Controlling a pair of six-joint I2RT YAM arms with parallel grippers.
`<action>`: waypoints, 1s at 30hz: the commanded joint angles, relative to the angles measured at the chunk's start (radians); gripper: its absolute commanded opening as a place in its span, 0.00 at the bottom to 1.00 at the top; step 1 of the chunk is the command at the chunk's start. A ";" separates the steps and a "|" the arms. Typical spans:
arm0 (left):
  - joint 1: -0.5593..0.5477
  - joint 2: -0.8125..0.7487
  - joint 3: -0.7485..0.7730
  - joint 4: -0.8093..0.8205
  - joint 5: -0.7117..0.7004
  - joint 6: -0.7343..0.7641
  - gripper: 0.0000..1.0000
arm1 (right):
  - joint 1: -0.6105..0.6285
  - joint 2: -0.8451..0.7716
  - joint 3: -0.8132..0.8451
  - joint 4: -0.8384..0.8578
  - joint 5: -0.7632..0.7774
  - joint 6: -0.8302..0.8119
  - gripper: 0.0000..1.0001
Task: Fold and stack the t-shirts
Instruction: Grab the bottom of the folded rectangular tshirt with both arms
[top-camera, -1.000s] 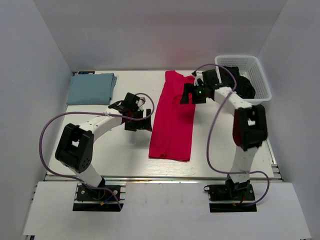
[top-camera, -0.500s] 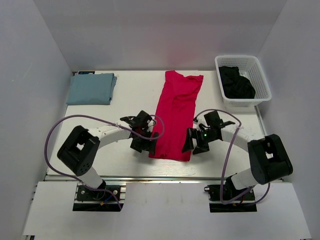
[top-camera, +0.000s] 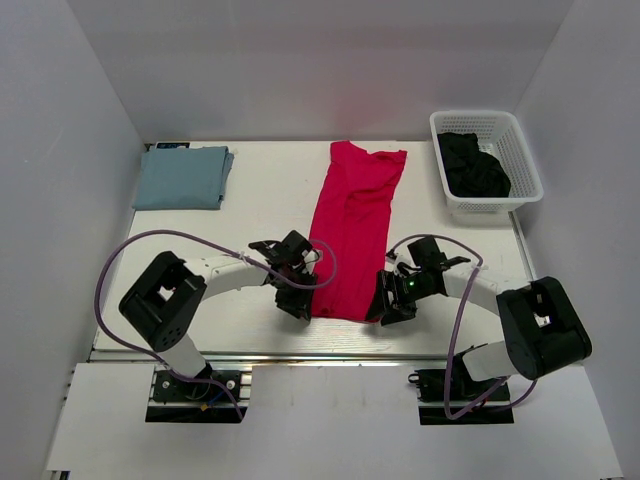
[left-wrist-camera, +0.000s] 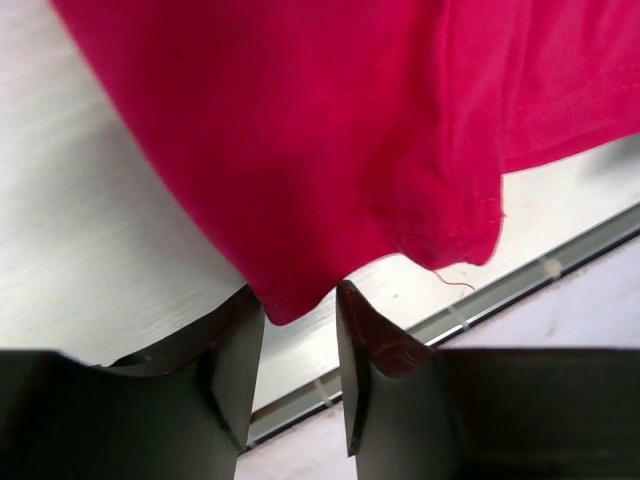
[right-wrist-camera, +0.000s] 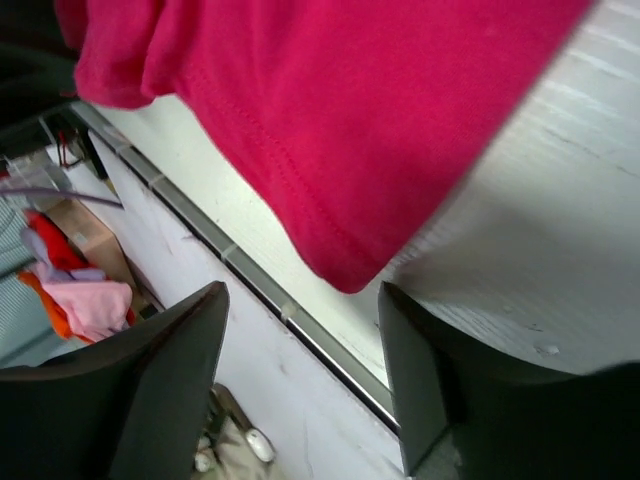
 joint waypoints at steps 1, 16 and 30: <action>-0.022 0.042 -0.035 0.002 -0.008 0.008 0.43 | 0.003 0.009 -0.016 0.050 0.032 0.025 0.66; -0.022 -0.025 -0.031 -0.008 0.023 0.017 0.00 | 0.016 0.025 -0.042 0.087 -0.035 -0.018 0.00; 0.008 -0.064 0.194 -0.019 -0.047 0.063 0.00 | 0.020 -0.062 0.121 0.045 0.095 -0.064 0.00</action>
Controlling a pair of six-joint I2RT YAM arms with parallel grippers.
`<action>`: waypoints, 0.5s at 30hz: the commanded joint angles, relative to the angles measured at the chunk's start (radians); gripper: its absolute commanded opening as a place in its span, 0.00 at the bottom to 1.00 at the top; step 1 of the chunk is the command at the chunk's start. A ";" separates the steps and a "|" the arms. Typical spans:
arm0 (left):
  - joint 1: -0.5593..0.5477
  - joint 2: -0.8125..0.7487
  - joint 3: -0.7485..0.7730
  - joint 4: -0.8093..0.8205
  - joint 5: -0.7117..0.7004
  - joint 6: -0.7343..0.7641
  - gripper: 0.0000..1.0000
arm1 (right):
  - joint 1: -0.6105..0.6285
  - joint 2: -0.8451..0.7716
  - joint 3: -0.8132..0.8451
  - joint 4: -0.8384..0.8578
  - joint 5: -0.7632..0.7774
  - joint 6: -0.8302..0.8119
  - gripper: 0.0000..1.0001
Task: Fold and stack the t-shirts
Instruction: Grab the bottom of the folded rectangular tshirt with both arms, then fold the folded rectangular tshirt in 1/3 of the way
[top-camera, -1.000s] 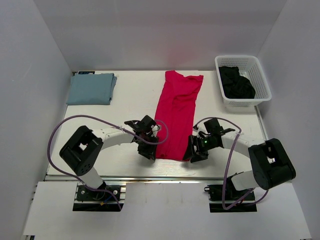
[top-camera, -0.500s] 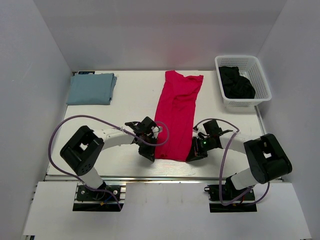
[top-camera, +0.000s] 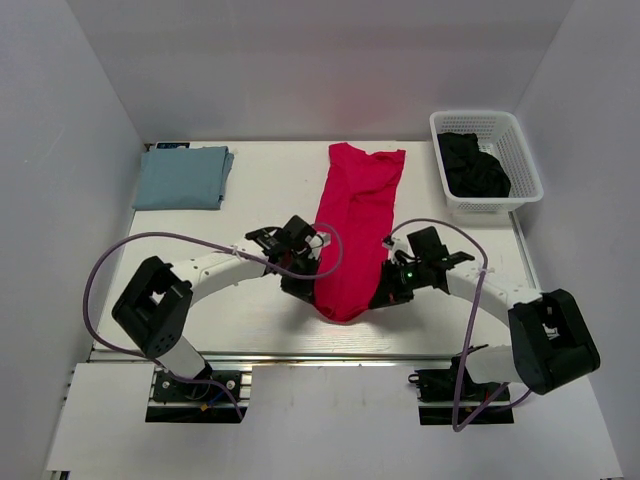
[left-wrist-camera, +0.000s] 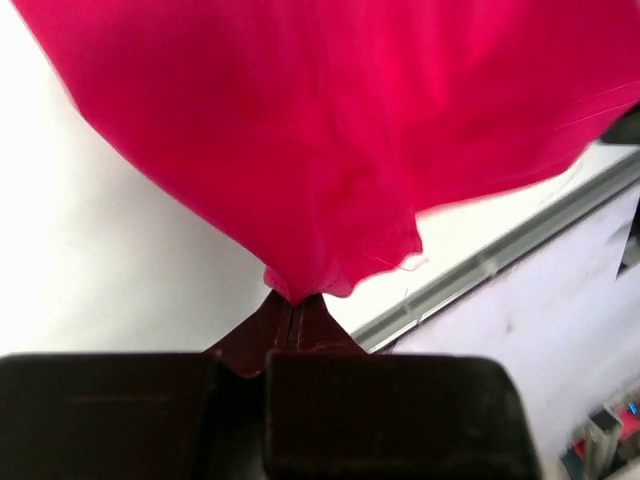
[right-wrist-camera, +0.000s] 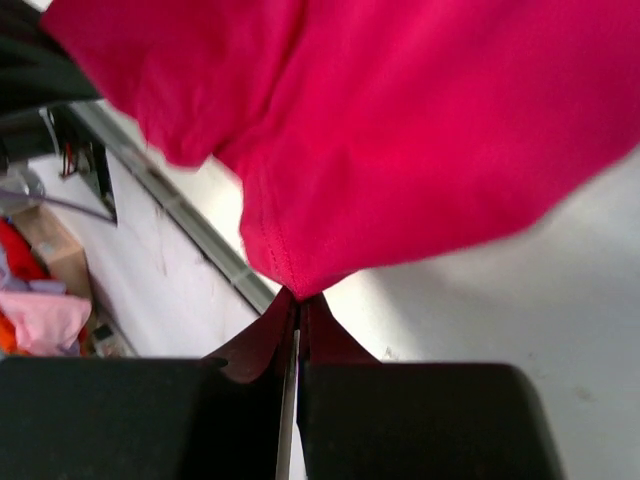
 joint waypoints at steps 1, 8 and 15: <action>0.013 0.000 0.142 0.048 -0.094 0.037 0.00 | -0.006 0.035 0.096 0.016 0.056 -0.018 0.00; 0.033 0.104 0.293 0.057 -0.226 0.018 0.00 | -0.030 0.061 0.193 -0.001 0.175 -0.013 0.00; 0.087 0.222 0.480 0.044 -0.295 0.009 0.00 | -0.067 0.144 0.332 -0.008 0.235 -0.021 0.00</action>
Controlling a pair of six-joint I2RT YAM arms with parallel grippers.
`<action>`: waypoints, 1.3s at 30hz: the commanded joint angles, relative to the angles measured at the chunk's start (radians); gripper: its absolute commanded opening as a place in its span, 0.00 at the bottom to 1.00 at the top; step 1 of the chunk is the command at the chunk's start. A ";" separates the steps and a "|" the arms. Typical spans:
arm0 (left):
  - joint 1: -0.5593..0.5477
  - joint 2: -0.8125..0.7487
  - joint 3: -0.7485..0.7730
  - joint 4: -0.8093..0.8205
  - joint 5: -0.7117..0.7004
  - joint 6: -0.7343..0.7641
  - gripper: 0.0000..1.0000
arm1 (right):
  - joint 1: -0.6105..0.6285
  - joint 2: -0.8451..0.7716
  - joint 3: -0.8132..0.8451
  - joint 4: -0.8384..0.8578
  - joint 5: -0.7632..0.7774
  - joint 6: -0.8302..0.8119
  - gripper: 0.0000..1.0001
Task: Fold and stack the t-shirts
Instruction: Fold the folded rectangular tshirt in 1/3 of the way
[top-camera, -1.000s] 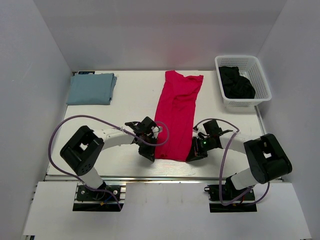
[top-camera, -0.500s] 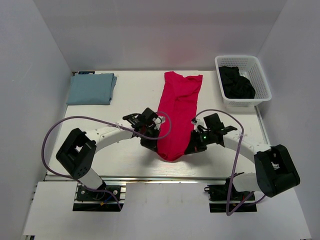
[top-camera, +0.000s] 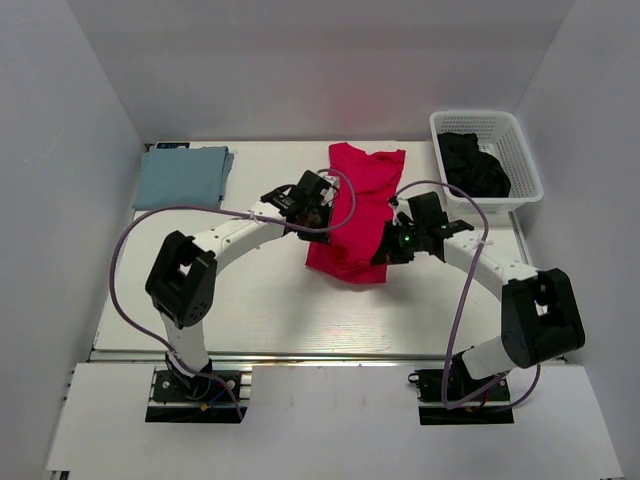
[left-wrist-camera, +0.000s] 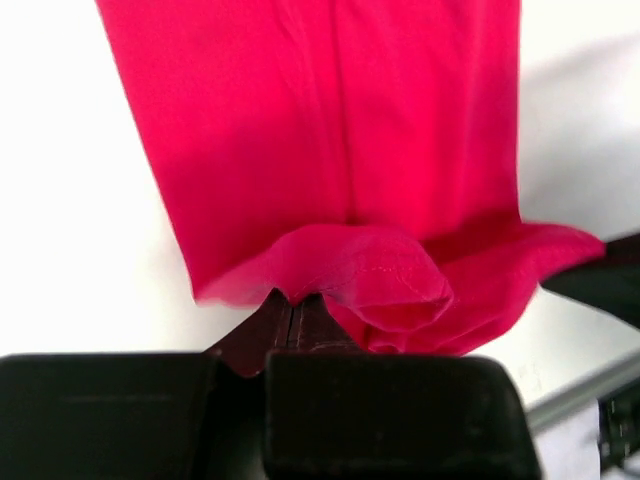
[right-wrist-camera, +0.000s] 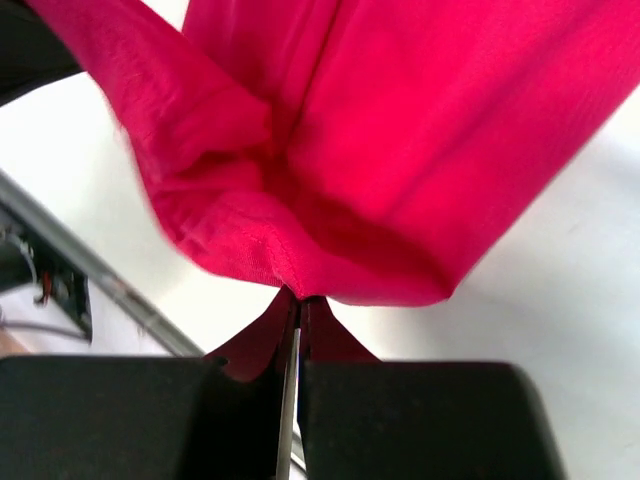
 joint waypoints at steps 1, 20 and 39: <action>0.026 0.003 0.087 -0.001 -0.057 -0.003 0.00 | -0.023 0.047 0.107 -0.006 0.053 -0.015 0.00; 0.169 0.310 0.521 -0.058 -0.006 0.109 0.00 | -0.179 0.263 0.397 -0.020 0.058 0.005 0.00; 0.216 0.442 0.613 0.142 0.230 0.191 0.00 | -0.271 0.465 0.593 0.004 -0.058 0.018 0.00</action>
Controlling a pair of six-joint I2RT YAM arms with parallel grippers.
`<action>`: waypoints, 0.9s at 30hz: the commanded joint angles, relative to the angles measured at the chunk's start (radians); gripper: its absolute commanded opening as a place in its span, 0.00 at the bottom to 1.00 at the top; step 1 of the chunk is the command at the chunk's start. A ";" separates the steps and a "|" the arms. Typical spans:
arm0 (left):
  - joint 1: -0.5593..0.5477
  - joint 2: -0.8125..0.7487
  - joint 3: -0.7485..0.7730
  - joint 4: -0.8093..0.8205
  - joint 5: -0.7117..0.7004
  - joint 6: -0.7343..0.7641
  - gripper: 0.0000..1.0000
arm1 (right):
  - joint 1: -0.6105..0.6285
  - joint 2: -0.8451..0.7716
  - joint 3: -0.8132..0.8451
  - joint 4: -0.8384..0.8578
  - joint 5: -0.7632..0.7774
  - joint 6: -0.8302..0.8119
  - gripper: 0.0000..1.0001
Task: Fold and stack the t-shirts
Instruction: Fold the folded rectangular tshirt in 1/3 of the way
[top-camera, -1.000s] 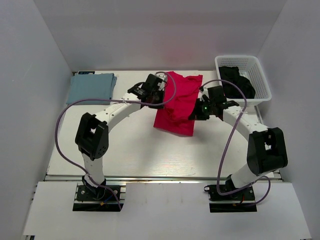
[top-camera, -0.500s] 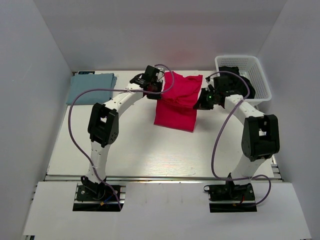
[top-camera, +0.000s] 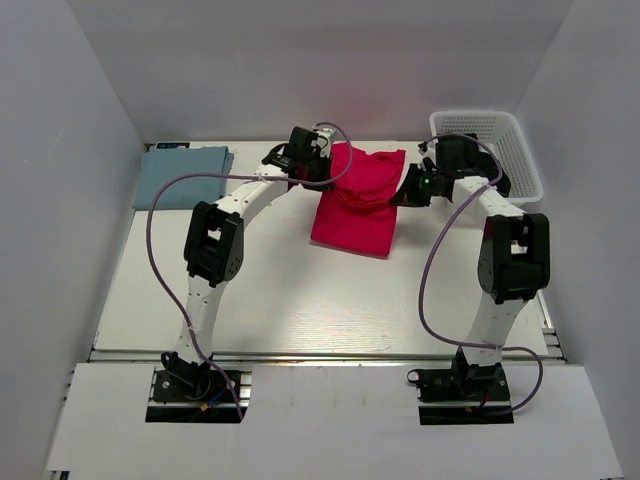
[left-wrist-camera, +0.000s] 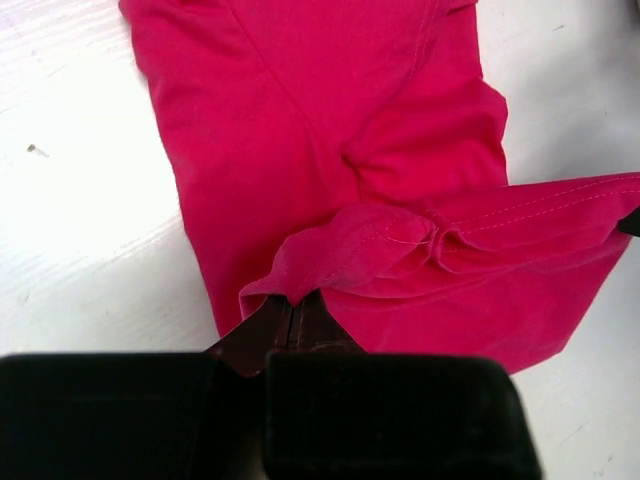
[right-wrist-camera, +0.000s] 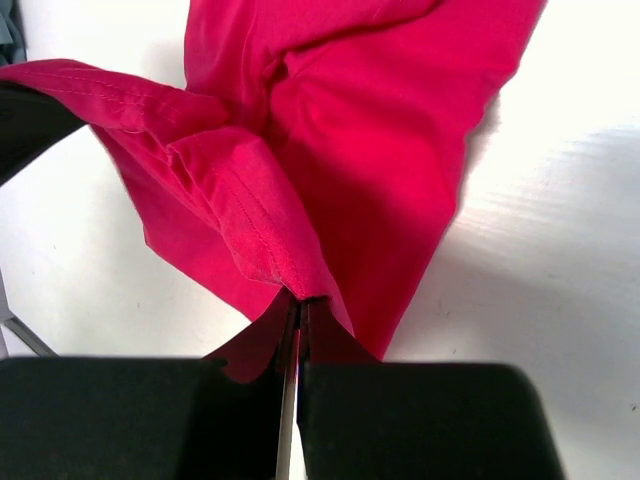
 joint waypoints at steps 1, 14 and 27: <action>0.019 0.012 0.050 0.046 0.055 0.002 0.00 | -0.018 0.027 0.057 0.034 -0.039 0.002 0.00; 0.061 0.084 0.081 0.061 0.050 -0.040 0.09 | -0.053 0.201 0.175 0.049 -0.129 -0.005 0.00; 0.098 0.031 0.093 0.134 0.011 -0.041 1.00 | -0.068 0.199 0.264 0.146 -0.099 -0.028 0.90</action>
